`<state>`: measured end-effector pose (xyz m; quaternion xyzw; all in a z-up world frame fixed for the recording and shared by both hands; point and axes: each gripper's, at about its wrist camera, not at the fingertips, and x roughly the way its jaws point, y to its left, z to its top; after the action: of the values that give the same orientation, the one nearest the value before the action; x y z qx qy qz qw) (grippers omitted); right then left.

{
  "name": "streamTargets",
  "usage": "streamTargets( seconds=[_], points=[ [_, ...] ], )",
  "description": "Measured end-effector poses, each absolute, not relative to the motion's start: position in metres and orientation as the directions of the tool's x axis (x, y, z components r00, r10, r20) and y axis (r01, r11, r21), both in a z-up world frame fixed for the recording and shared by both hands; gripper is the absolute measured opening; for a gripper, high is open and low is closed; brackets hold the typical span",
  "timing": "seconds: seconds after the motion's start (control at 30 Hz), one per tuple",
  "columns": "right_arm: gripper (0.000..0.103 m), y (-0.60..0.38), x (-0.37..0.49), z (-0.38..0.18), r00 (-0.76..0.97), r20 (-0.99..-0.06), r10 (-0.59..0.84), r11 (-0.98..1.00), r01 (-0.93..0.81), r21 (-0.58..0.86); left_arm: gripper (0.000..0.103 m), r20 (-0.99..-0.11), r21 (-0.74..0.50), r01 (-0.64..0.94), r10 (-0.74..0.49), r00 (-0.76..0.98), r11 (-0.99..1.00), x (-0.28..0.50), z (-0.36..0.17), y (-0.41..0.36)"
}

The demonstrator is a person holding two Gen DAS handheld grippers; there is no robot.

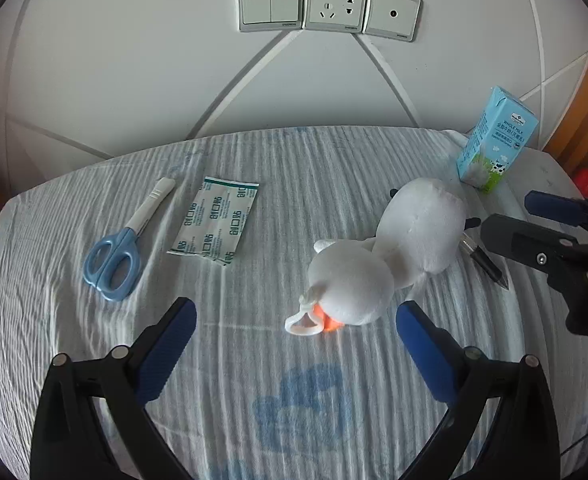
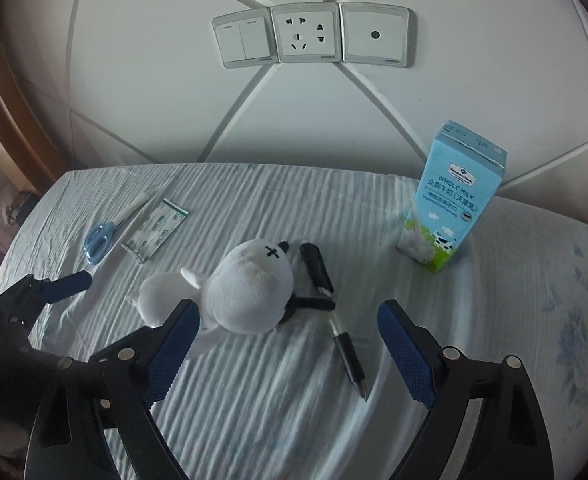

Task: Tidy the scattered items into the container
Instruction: 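Move both tools toward the white plush toy on the bed, then close both grippers on the white plush toy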

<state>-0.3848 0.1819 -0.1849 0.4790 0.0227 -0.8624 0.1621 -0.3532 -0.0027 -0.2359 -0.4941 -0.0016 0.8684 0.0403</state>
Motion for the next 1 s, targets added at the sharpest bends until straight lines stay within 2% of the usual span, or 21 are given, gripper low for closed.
streamTargets(
  seconds=[0.23, 0.27, 0.3, 0.33, 0.4, 0.57, 0.67, 0.73, 0.83, 0.97, 1.0],
  points=[
    [0.089, 0.167, -0.407, -0.21, -0.46, -0.842, -0.281, -0.939, 0.313, 0.143, 0.102, -0.854, -0.042, -0.096, 0.086, -0.513, -0.994, -0.364, -0.252, 0.006],
    [0.084, 0.166, -0.408, -0.212, -0.453, -0.843, -0.289, -0.937, 0.314, 0.152, 0.096, -0.855, -0.051, -0.099, 0.095, -0.51, -0.994, -0.365, -0.254, 0.007],
    [0.072, 0.165, -0.409, -0.213, -0.447, -0.843, -0.299, -0.934, 0.316, 0.163, 0.089, -0.856, -0.059, -0.103, 0.103, -0.507, -0.993, -0.365, -0.256, 0.008],
    [0.064, 0.164, -0.409, -0.214, -0.44, -0.843, -0.308, -0.932, 0.319, 0.174, 0.084, -0.856, -0.077, -0.108, 0.122, -0.502, -0.991, -0.366, -0.258, 0.008],
    [0.059, 0.162, -0.411, -0.217, -0.427, -0.843, -0.328, -0.926, 0.323, 0.196, 0.068, -0.855, -0.095, -0.127, 0.146, -0.498, -0.987, -0.365, -0.258, 0.011],
    [0.061, 0.165, -0.414, -0.226, -0.394, -0.839, -0.375, -0.913, 0.314, 0.261, 0.064, -0.862, -0.056, -0.162, 0.13, -0.491, -0.985, -0.363, -0.264, 0.022],
    [0.061, 0.166, -0.415, -0.229, -0.39, -0.834, -0.391, -0.908, 0.311, 0.28, 0.05, -0.866, -0.084, -0.171, 0.157, -0.475, -0.982, -0.363, -0.269, 0.023],
    [0.063, 0.166, -0.415, -0.229, -0.387, -0.834, -0.393, -0.907, 0.312, 0.282, 0.05, -0.864, -0.075, -0.176, 0.152, -0.48, -0.981, -0.361, -0.269, 0.025],
    [0.077, 0.165, -0.414, -0.223, -0.424, -0.831, -0.361, -0.918, 0.317, 0.237, 0.05, -0.853, -0.08, -0.169, 0.155, -0.499, -0.982, -0.359, -0.264, 0.021],
    [0.076, 0.161, -0.422, -0.229, -0.394, -0.834, -0.386, -0.906, 0.332, 0.262, 0.05, -0.843, -0.083, -0.17, 0.16, -0.514, -0.982, -0.361, -0.261, 0.016],
    [0.072, 0.159, -0.424, -0.233, -0.377, -0.838, -0.395, -0.901, 0.337, 0.273, 0.05, -0.841, -0.083, -0.175, 0.163, -0.516, -0.981, -0.361, -0.262, 0.015]
  ],
)
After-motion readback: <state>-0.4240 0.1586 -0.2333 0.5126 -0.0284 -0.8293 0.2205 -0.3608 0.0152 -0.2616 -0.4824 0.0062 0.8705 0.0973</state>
